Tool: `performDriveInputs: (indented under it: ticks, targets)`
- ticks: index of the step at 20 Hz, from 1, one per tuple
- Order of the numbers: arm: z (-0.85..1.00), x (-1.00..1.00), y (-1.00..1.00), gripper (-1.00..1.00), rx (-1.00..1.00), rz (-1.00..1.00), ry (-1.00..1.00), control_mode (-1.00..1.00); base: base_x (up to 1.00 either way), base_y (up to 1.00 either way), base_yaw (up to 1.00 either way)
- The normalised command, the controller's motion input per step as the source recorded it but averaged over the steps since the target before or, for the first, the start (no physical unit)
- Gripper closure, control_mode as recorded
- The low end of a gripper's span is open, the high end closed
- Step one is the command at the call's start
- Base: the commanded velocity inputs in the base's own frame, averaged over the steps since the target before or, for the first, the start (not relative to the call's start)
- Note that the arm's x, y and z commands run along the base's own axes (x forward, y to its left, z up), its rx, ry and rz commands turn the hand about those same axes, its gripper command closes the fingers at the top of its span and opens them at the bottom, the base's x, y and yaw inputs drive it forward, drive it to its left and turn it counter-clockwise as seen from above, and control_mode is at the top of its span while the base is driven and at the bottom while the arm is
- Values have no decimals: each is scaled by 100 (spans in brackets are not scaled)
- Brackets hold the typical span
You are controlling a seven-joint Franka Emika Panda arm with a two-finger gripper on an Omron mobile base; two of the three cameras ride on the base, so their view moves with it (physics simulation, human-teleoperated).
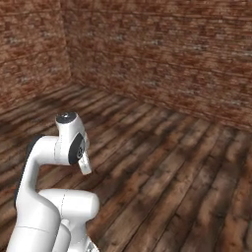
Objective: Organize the utensils by type. Pick up the wooden spoons from the counter and place them in the open cabinet. Then pick up the metallic utensils from the counter and place them in the open drawer.
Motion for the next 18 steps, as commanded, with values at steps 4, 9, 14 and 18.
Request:
performDriveInputs:
  ticks: [4,9,14,18]
  targets:
    - [0,0,0,-100,0,0,0,100,87,-16,-37]
    - [0,0,0,-100,0,0,0,100,99,-11,-36]
    - [0,0,0,-100,0,0,0,100,100,11,-39]
    - [0,0,0,-100,0,0,0,100,100,22,-48]
